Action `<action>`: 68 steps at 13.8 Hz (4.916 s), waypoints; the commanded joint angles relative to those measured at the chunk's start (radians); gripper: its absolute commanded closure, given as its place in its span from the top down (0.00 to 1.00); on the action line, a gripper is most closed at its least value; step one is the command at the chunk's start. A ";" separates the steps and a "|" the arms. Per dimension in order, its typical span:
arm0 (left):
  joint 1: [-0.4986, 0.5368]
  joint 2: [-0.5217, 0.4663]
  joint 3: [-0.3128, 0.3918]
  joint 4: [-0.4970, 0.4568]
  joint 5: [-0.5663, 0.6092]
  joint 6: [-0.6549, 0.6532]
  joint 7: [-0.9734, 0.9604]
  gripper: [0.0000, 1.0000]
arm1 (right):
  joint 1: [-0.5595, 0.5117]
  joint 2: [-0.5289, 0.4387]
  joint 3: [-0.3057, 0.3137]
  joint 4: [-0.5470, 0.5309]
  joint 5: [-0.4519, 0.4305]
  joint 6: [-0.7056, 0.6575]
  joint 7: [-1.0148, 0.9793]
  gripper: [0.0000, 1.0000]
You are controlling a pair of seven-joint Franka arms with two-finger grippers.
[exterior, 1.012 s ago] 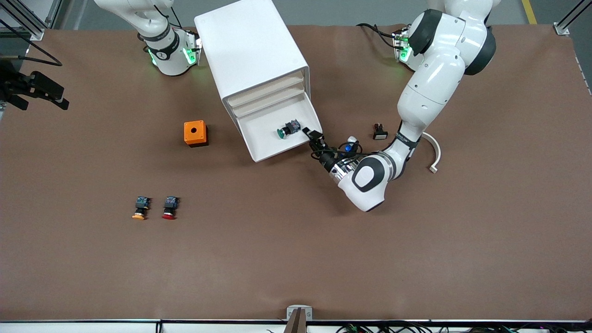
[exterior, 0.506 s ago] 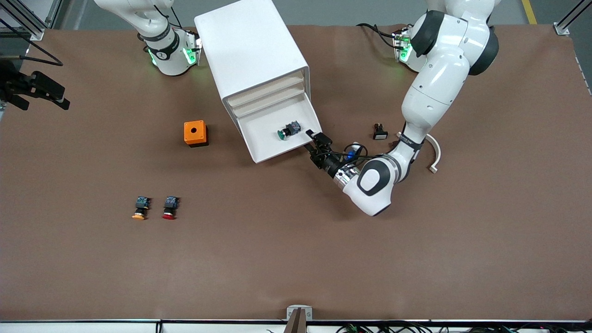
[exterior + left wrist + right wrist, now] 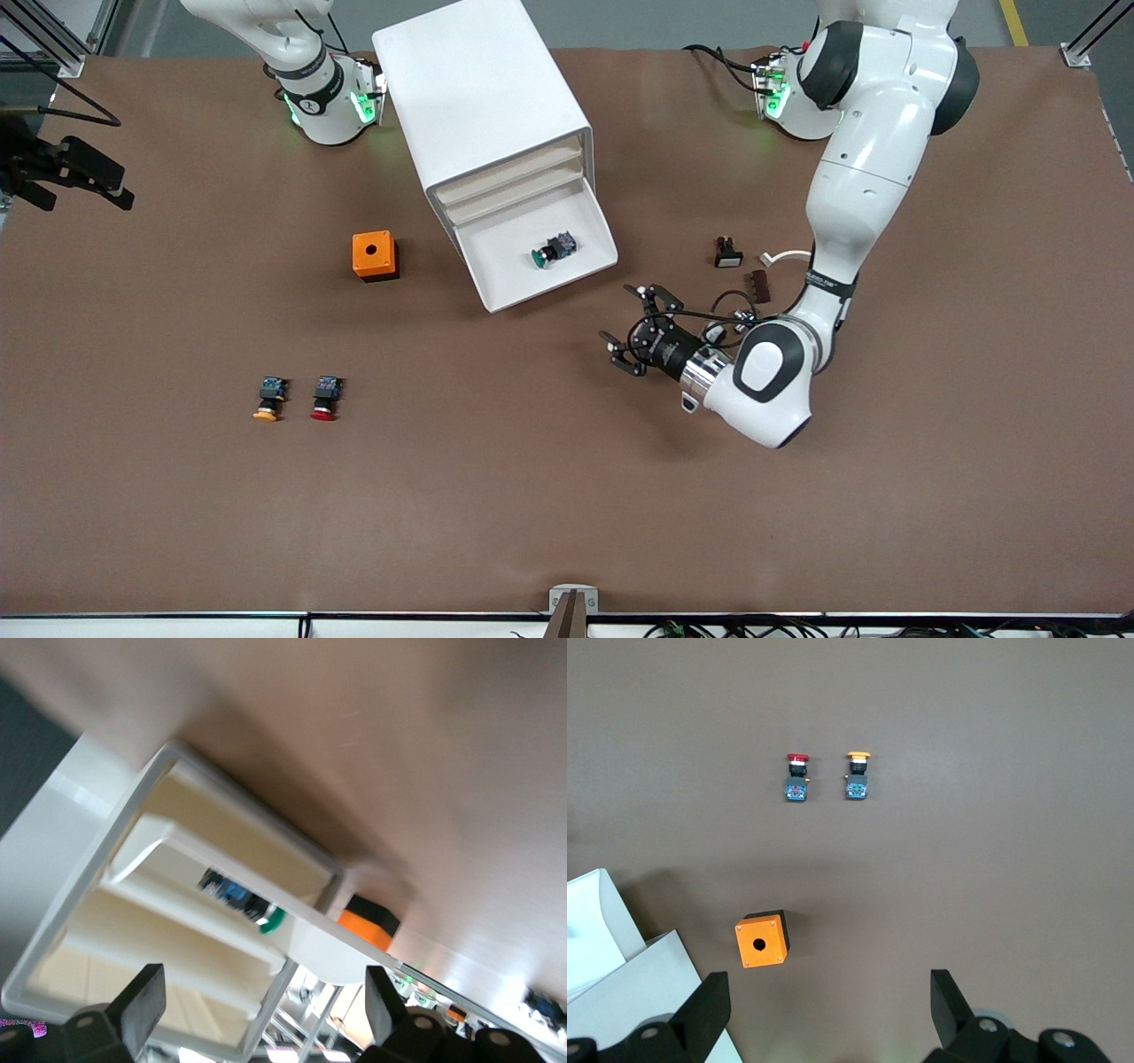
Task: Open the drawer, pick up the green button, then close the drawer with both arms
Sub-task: 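Release the drawer and withdraw the left gripper, then move the right gripper over the open drawer toward the green button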
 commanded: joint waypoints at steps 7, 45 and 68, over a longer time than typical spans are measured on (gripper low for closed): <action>-0.103 -0.201 0.093 -0.002 0.412 0.342 0.372 0.99 | -0.006 -0.007 0.004 0.013 -0.012 -0.016 -0.004 1.00; -0.138 -0.287 0.093 -0.014 0.988 0.433 0.358 0.99 | 0.040 0.205 0.006 0.065 0.041 -0.016 0.331 1.00; -0.130 -0.287 0.095 -0.014 0.988 0.433 0.358 0.99 | 0.680 0.237 0.004 -0.105 0.096 0.339 1.554 1.00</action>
